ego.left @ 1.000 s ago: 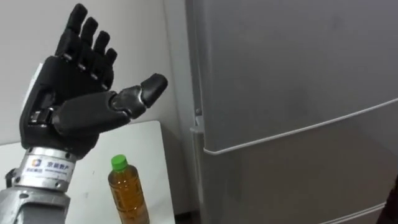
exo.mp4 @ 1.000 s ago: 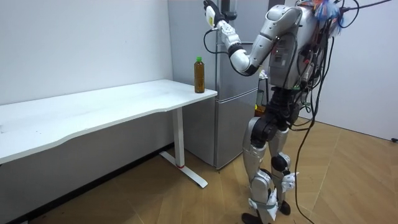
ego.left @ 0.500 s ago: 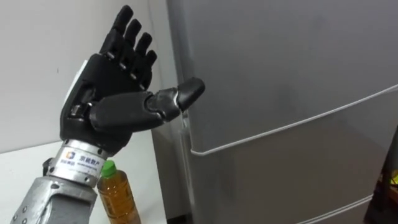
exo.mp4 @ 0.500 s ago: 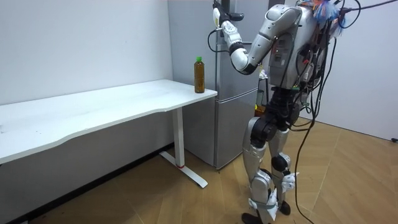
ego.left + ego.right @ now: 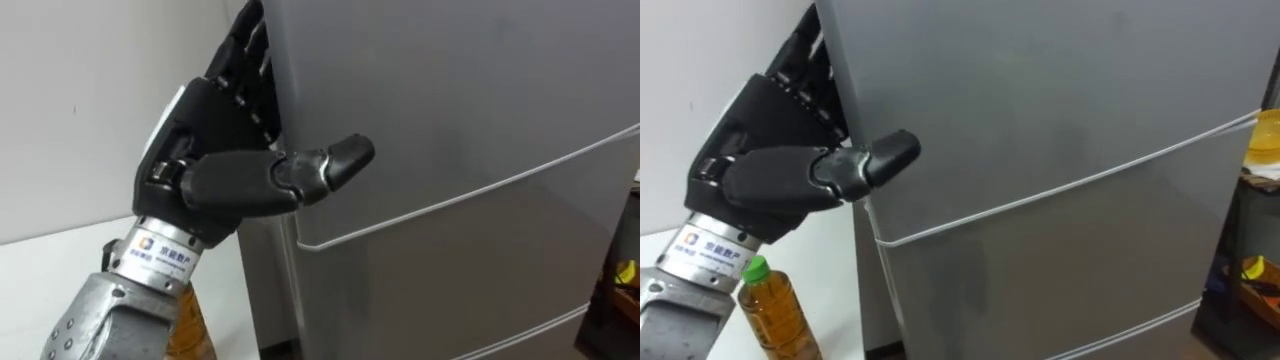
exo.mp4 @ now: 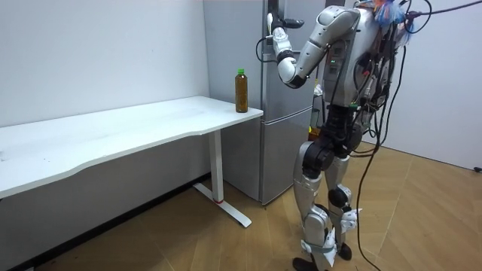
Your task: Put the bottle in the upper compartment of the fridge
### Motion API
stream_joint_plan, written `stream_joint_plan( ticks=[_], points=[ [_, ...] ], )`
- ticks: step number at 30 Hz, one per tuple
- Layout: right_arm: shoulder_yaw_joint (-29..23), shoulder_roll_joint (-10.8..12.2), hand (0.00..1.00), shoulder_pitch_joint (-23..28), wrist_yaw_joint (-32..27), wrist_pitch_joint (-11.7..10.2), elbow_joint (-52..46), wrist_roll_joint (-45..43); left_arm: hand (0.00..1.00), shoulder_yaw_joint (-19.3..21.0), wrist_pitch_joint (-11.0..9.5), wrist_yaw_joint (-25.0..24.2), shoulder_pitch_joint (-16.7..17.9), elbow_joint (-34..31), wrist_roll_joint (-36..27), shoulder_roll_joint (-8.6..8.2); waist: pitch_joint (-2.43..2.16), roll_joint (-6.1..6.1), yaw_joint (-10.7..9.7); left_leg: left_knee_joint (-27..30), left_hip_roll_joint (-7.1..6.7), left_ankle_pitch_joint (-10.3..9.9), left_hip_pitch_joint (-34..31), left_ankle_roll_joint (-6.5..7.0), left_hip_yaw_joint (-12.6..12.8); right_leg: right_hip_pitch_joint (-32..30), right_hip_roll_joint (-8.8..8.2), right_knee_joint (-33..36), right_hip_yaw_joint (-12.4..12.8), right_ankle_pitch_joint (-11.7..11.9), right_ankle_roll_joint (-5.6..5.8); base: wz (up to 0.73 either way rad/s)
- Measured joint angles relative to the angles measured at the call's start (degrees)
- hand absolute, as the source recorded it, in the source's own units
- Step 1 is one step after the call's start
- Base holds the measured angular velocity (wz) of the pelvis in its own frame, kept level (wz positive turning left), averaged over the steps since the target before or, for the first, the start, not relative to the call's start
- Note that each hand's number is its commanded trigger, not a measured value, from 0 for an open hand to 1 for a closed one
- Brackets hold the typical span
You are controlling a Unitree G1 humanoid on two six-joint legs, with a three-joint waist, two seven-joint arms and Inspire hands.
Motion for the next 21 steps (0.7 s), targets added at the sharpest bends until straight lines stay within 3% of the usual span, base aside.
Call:
stream_joint_plan(
  ticks=[8,21],
  points=[
    [0.7,-0.1,0.0,-0.8,0.7,-0.1,0.9,0.1,0.0,-0.3,0.0,-1.2,0.0,1.1,-0.1,-1.88,0.11,-0.06,-0.3,0.0,-0.15,0.0,-0.1,0.0,-0.2,0.0,-0.01,0.0,-0.2,0.0,0.0,0.0],
    [3.8,-0.9,0.0,-0.7,0.8,0.0,0.3,2.7,0.0,-1.8,-0.7,-0.7,-0.1,1.1,-0.2,-1.98,0.02,0.02,-0.5,0.1,-0.13,0.0,-0.8,0.02,-0.2,-0.6,-0.12,-0.1,-0.3,0.0,0.0,0.0]
  ],
)
